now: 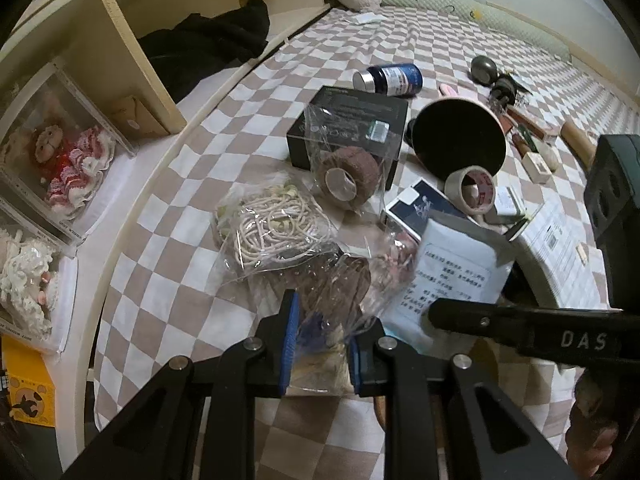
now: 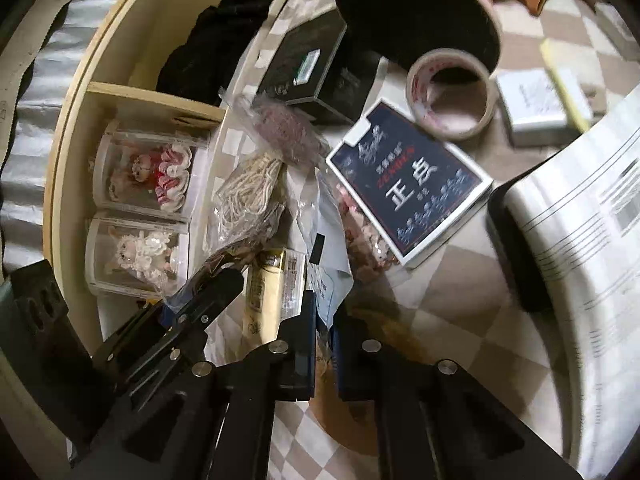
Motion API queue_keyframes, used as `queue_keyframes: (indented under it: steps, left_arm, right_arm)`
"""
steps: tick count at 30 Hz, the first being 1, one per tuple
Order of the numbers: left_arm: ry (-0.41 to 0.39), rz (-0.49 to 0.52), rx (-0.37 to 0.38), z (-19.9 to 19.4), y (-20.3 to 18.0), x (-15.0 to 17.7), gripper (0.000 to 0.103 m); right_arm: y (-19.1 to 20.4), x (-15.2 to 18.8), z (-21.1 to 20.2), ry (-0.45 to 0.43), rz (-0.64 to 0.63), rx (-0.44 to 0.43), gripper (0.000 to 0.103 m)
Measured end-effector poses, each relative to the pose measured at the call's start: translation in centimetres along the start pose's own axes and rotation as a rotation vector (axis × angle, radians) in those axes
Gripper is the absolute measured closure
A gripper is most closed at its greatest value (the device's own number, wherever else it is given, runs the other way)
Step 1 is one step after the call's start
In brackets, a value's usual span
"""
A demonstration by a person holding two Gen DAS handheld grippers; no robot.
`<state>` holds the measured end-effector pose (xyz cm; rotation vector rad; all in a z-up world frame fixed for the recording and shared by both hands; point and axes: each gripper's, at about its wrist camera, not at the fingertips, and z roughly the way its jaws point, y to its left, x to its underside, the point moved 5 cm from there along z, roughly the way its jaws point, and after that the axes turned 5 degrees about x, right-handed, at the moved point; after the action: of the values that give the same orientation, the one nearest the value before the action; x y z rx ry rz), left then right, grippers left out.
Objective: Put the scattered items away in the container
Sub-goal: 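Close the right gripper on the white printed medicine packet, then lift the white packet with the right gripper toward the clear box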
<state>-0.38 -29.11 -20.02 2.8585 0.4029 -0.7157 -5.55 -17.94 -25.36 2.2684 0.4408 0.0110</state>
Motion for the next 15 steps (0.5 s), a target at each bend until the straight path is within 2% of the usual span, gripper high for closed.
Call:
queue_keyframes:
  steps: [7, 15]
  left_arm:
    - [-0.033, -0.011, 0.005, -1.9, -0.3, -0.3, 0.086]
    - [-0.081, 0.001, 0.047, -5.1, -2.2, -0.6, 0.090]
  right_arm:
    - [-0.2, 0.0, -2.8, -0.039, -0.005, 0.025, 0.096]
    - [0.6, 0.7, -6.4, -0.088, -0.039, 0.064, 0.096]
